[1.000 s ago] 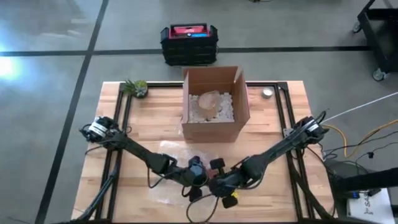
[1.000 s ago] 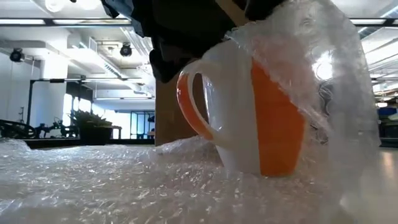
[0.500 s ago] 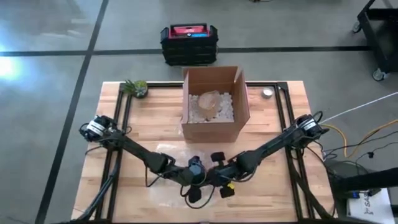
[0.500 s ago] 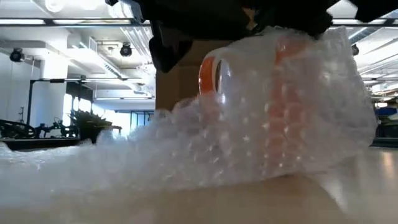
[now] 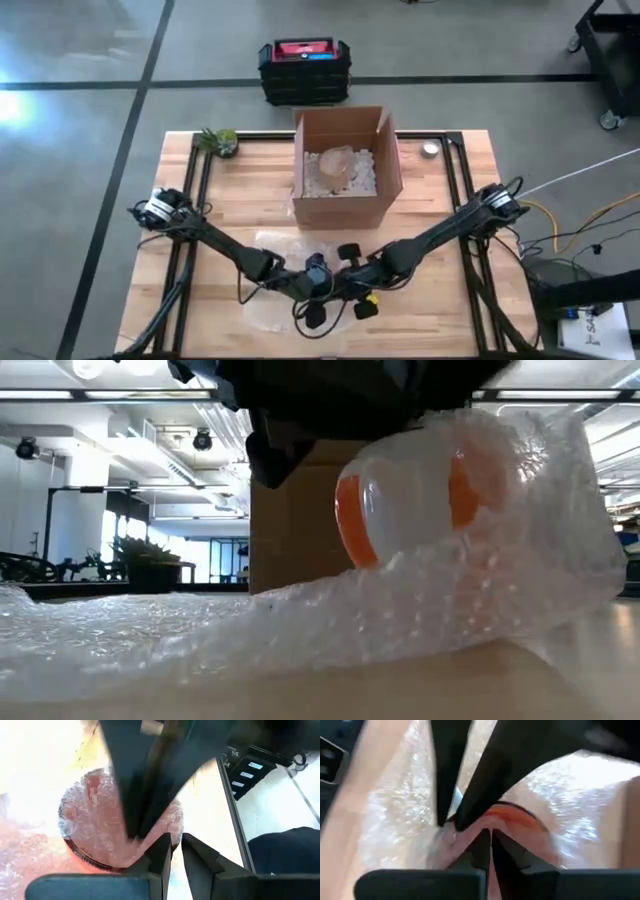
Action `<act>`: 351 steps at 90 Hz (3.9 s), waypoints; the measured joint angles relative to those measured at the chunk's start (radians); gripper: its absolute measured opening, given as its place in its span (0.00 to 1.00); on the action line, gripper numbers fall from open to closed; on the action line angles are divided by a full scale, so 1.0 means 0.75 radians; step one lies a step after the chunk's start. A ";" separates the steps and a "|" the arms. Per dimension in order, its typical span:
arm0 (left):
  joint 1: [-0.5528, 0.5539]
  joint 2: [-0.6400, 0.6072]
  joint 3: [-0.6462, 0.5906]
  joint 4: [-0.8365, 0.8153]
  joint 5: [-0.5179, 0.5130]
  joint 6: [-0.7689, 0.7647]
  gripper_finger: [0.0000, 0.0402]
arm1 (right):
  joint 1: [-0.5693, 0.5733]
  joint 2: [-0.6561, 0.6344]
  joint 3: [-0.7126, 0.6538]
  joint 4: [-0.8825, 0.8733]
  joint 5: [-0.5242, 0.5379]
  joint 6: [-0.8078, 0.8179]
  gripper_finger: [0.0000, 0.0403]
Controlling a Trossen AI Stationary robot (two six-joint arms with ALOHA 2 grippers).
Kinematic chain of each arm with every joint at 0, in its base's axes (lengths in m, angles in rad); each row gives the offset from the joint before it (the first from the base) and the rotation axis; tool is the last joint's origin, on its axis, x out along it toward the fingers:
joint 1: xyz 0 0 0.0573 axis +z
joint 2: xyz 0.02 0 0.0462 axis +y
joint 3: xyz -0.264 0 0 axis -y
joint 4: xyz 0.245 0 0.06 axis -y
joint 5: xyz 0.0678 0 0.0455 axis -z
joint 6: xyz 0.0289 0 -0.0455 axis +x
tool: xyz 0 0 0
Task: Wrap mug
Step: Wrap the orange mug with bubble wrap
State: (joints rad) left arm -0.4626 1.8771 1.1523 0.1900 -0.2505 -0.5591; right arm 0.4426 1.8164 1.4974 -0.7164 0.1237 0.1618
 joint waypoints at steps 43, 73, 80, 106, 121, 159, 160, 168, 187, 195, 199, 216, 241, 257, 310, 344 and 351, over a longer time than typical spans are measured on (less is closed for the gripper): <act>0.001 0.003 -0.003 0.015 -0.001 -0.001 0.09 | 0.031 0.033 -0.039 -0.215 0.015 0.108 0.01; 0.001 0.004 -0.002 0.027 -0.010 0.000 0.09 | 0.019 0.188 -0.051 -0.008 0.002 0.032 0.00; 0.001 0.004 -0.003 0.028 -0.010 0.009 0.09 | 0.020 0.182 -0.052 -0.009 -0.001 0.007 0.00; -0.003 0.004 -0.004 0.017 0.012 0.010 0.09 | 0.026 -0.046 -0.058 -0.128 -0.011 0.063 0.01; 0.000 0.005 -0.004 0.023 0.006 0.010 0.09 | 0.020 -0.102 -0.059 -0.182 0.097 0.074 0.01; 0.001 0.005 -0.004 0.028 -0.012 0.010 0.09 | 0.024 0.085 -0.058 -0.108 0.219 0.049 0.01; 0.001 0.005 -0.004 0.027 -0.011 0.010 0.09 | 0.024 0.088 -0.058 -0.107 0.218 0.049 0.01; 0.001 0.005 -0.004 0.028 -0.004 0.011 0.09 | 0.021 0.092 -0.058 -0.102 0.202 0.052 0.01; 0.001 0.005 -0.004 0.028 -0.002 0.015 0.09 | 0.021 0.150 -0.078 0.008 0.185 0.095 0.01; 0.001 0.005 -0.003 0.031 0.000 0.020 0.09 | 0.020 0.195 -0.076 0.010 0.162 0.095 0.01; 0.000 0.005 -0.003 0.031 -0.001 0.020 0.09 | 0.019 0.212 -0.074 0.006 0.151 0.084 0.01; 0.000 0.005 -0.003 0.035 0.001 0.020 0.09 | 0.017 0.201 -0.074 0.016 0.107 0.039 0.01; -0.003 0.005 -0.004 0.030 0.009 0.024 0.09 | 0.023 0.033 -0.047 0.003 0.043 0.015 0.01; -0.001 0.005 -0.004 0.032 0.002 0.025 0.09 | 0.021 -0.031 -0.047 -0.017 0.053 0.011 0.01; 0.001 0.005 -0.004 0.051 -0.001 0.026 0.09 | -0.004 0.224 -0.053 0.026 0.030 -0.058 0.01; -0.001 0.004 -0.005 0.032 0.011 0.031 0.09 | -0.001 0.057 -0.024 -0.013 -0.002 -0.079 0.01; -0.003 0.008 -0.007 0.033 0.019 0.028 0.09 | -0.006 0.006 -0.015 -0.042 0.005 -0.087 0.01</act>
State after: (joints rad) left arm -0.4647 1.8834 1.1473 0.2149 -0.2365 -0.5380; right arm 0.4378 1.8207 1.4860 -0.7481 0.1278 0.0967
